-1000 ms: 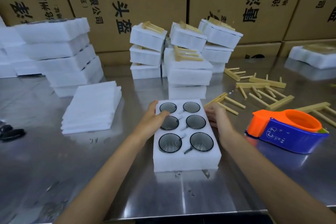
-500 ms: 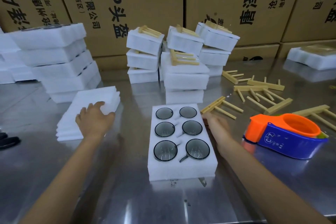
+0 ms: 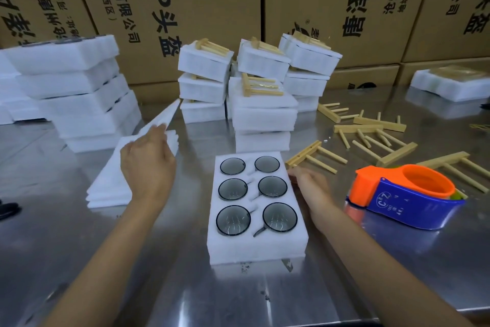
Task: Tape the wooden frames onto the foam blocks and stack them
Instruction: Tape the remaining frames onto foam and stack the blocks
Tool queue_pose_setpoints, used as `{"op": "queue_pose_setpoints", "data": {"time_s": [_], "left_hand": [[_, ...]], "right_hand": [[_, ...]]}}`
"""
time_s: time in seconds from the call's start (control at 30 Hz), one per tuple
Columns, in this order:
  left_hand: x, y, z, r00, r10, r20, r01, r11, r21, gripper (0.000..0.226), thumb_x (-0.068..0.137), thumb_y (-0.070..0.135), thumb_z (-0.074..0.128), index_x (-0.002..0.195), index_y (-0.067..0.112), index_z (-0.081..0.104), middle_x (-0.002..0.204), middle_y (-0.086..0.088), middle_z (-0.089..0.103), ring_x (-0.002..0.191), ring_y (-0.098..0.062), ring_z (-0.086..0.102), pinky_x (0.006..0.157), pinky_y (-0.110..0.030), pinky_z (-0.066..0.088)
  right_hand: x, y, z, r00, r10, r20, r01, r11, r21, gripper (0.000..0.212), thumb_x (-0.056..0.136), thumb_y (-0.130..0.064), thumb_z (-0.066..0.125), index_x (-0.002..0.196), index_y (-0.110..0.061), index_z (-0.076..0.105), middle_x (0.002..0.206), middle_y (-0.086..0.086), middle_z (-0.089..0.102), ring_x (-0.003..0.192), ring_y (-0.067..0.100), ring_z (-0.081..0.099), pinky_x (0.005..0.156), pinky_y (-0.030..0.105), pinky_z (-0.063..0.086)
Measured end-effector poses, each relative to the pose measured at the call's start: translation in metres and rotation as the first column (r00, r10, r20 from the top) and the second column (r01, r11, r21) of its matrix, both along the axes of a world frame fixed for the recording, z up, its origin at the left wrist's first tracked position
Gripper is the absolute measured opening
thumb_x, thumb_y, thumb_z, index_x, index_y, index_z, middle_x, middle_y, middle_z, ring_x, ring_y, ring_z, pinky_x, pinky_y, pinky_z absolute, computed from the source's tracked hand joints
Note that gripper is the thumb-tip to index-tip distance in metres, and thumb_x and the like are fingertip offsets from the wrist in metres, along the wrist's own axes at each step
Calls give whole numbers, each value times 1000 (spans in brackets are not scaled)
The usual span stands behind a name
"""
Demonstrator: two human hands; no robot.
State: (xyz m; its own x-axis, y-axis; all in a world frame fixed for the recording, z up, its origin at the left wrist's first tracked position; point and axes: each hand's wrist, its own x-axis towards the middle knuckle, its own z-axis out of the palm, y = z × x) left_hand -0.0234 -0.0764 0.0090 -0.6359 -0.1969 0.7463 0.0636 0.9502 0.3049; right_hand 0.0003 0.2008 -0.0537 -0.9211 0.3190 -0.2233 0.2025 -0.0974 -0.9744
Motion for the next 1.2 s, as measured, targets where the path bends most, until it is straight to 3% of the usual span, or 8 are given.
{"op": "queue_pose_setpoints", "data": {"time_s": [0.23, 0.43, 0.5, 0.63, 0.73, 0.83, 1.03, 1.2], "left_hand": [[77, 103, 10, 877, -474, 81, 476, 831, -287, 27, 77, 11, 79, 103, 15, 75, 69, -6, 68, 67, -32, 63, 52, -34, 49], [91, 139, -2, 576, -680, 454, 752, 658, 32, 51, 85, 71, 52, 127, 42, 56, 111, 15, 67, 97, -3, 49, 73, -27, 44], [83, 131, 0, 542, -749, 383, 742, 639, 200, 42, 89, 68, 50, 121, 44, 60, 111, 20, 64, 98, 3, 47, 81, -28, 48], [30, 96, 1, 699, -540, 469, 562, 820, 107, 44, 98, 50, 49, 141, 38, 47, 154, 7, 38, 141, -13, 26, 114, -41, 23], [9, 79, -16, 520, -487, 702, 440, 857, 268, 62, 97, 61, 45, 153, 45, 25, 167, 6, 1, 153, -16, -6, 121, -46, 6], [6, 75, -28, 435, -622, 651, 403, 781, 477, 64, 95, 61, 48, 153, 44, 27, 166, 14, -9, 151, -9, -17, 121, -39, 0], [6, 66, -21, 405, -689, 601, 377, 725, 577, 65, 90, 56, 61, 150, 43, 37, 166, 15, -6, 152, -6, -4, 118, -29, 13], [10, 59, -23, 429, -727, 536, 324, 678, 660, 58, 86, 51, 69, 140, 48, 48, 166, 14, -6, 150, -9, 18, 96, -17, 26]], "right_hand": [[-1, 0, 1, 1000, -7, -4, 7, 998, -60, 16, 86, -16, 60, 81, -14, 75, 74, 3, 76, 58, 15, 68, 48, 23, 49], [6, 10, -1, 984, 101, -144, -92, 994, 66, 18, 94, 3, 53, 89, -6, 67, 81, 5, 68, 65, 7, 64, 60, 20, 51], [6, 9, 0, 986, 99, -131, -102, 995, -13, 14, 91, -4, 56, 88, -5, 70, 78, 5, 71, 66, 10, 68, 60, 22, 52], [3, 4, 3, 997, 63, -35, -65, 997, -43, 19, 82, -40, 63, 79, -24, 72, 87, -6, 75, 80, 15, 68, 75, 33, 51], [5, 2, 0, 992, 81, -98, -76, 996, 53, 18, 87, -49, 63, 97, -39, 74, 101, -17, 74, 100, 10, 68, 92, 37, 54], [6, -1, -1, 995, 63, -76, -58, 996, 75, 20, 86, -53, 63, 89, -37, 75, 92, -13, 75, 96, 14, 69, 91, 39, 54], [-1, -1, -4, 997, -55, -58, 62, 990, 130, 23, 94, -35, 54, 88, -22, 71, 85, 1, 71, 85, 22, 64, 77, 36, 49], [-10, -5, -8, 965, -188, -182, 260, 779, 570, 24, 92, -7, 55, 116, -11, 53, 124, 6, 37, 87, 23, 48, 81, 33, 43]]}}
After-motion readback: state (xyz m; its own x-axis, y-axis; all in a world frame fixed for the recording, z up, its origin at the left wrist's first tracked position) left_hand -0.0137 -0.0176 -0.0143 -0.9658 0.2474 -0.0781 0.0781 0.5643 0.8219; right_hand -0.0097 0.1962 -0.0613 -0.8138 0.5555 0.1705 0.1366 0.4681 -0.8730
